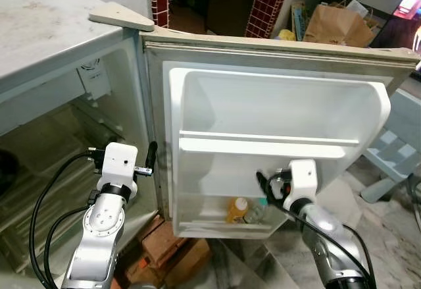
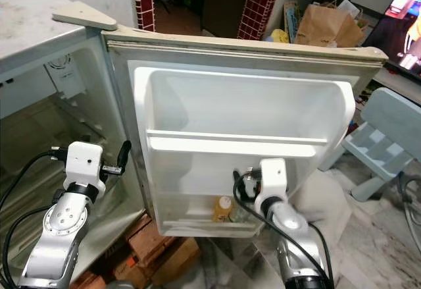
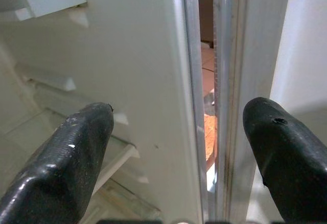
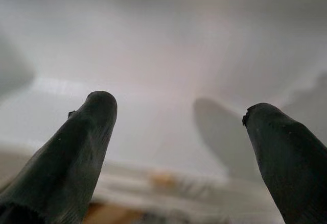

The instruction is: Restocking fridge

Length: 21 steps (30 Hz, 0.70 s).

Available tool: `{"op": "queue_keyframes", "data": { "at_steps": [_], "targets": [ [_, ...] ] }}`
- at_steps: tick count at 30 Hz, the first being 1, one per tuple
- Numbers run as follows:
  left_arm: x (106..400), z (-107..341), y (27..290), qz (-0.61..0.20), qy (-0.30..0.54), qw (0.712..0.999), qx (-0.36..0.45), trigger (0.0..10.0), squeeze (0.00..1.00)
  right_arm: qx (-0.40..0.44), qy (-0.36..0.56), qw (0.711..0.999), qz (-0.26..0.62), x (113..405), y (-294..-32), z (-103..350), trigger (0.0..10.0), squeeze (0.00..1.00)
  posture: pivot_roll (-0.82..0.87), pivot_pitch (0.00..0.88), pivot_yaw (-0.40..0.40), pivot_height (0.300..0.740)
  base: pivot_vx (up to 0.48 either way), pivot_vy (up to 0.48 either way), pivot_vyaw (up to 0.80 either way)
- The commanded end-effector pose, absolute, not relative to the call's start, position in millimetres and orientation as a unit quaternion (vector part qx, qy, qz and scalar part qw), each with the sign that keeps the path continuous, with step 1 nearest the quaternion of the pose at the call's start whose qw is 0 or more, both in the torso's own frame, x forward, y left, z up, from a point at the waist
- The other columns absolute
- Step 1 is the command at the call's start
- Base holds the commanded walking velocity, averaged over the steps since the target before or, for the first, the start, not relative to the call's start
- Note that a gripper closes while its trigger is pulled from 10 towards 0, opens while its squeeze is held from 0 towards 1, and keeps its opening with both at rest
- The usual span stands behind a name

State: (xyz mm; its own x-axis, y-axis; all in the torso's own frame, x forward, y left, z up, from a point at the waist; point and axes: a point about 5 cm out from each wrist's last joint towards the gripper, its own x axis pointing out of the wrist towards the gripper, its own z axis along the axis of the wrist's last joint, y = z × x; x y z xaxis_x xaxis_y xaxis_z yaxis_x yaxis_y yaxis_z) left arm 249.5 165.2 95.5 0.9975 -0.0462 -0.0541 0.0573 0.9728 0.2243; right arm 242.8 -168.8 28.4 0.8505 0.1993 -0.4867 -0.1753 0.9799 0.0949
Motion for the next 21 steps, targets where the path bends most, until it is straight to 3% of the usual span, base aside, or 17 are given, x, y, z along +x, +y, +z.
{"op": "queue_keyframes", "data": {
  "at_steps": [1, 7, 12, 17, 21],
  "targets": [
    [248, 92, 159, -0.041, 0.029, 0.992, 0.116, 10.0, 0.00, 0.018, 0.256, 0.962, 0.098, 243, -175, 32, 10.0, 0.00, 0.14, 0.000, -0.089, 0.740, 0.000, -0.394, 0.00],
    [247, 91, 160, -0.039, 0.031, 0.992, 0.119, 10.0, 0.00, 0.022, 0.263, 0.959, 0.107, 244, -177, 32, 10.0, 0.00, 0.14, 0.000, -0.085, 0.740, 0.000, -0.435, 0.00],
    [247, 91, 162, -0.038, 0.034, 0.991, 0.125, 10.0, 0.00, 0.032, 0.258, 0.945, 0.198, 248, -154, 38, 10.0, 0.00, 0.15, 0.000, -0.079, 0.740, 0.000, -0.436, 0.00],
    [247, 91, 162, -0.039, 0.033, 0.991, 0.127, 10.0, 0.00, 0.034, 0.263, 0.935, 0.236, 246, -149, 38, 10.0, 0.00, 0.15, 0.000, -0.079, 0.740, 0.000, -0.438, 0.00],
    [247, 92, 163, -0.039, 0.033, 0.990, 0.129, 10.0, 0.00, 0.051, 0.273, 0.911, 0.305, 239, -144, 40, 10.0, 0.00, 0.16, 0.000, -0.078, 0.740, 0.000, -0.438, 0.00]
  ]
}}
